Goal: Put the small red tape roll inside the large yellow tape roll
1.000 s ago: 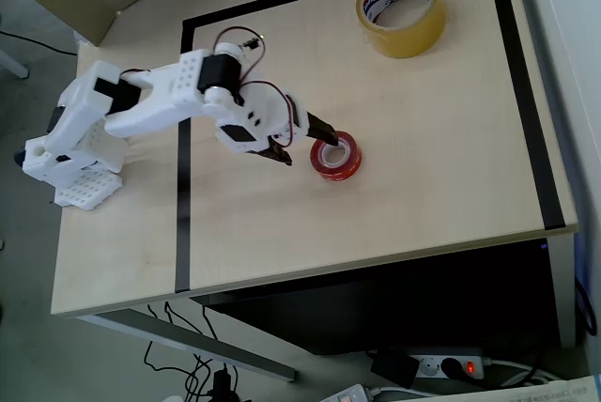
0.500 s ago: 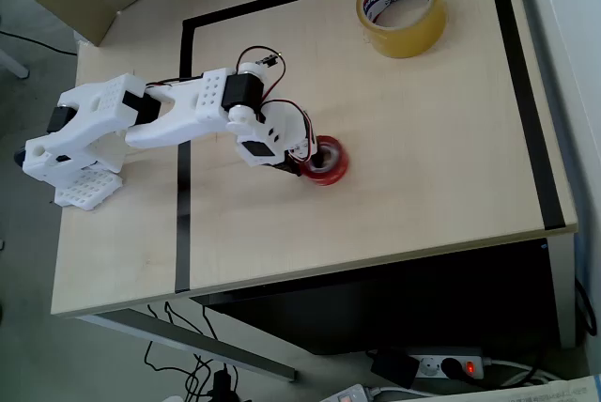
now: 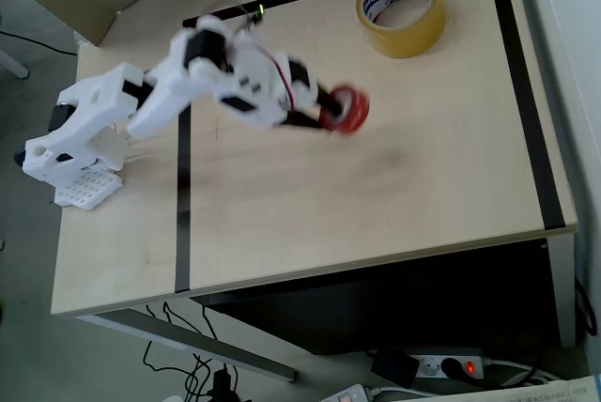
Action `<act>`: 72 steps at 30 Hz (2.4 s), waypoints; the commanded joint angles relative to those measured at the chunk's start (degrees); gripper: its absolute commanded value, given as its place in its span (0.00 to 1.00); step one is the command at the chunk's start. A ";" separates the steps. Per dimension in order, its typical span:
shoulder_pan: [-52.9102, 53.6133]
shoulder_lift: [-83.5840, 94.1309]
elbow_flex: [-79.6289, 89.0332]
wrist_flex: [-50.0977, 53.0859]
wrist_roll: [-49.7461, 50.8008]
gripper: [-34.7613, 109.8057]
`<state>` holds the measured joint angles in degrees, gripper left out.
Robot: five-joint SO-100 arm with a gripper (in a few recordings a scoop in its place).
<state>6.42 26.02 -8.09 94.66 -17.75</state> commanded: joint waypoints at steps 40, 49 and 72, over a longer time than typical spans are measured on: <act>-16.17 -7.29 -5.71 -19.60 2.72 0.38; -6.15 6.77 -5.62 8.26 2.29 0.24; 5.80 93.69 148.80 -72.86 13.54 0.24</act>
<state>12.57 112.94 120.85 32.70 -4.75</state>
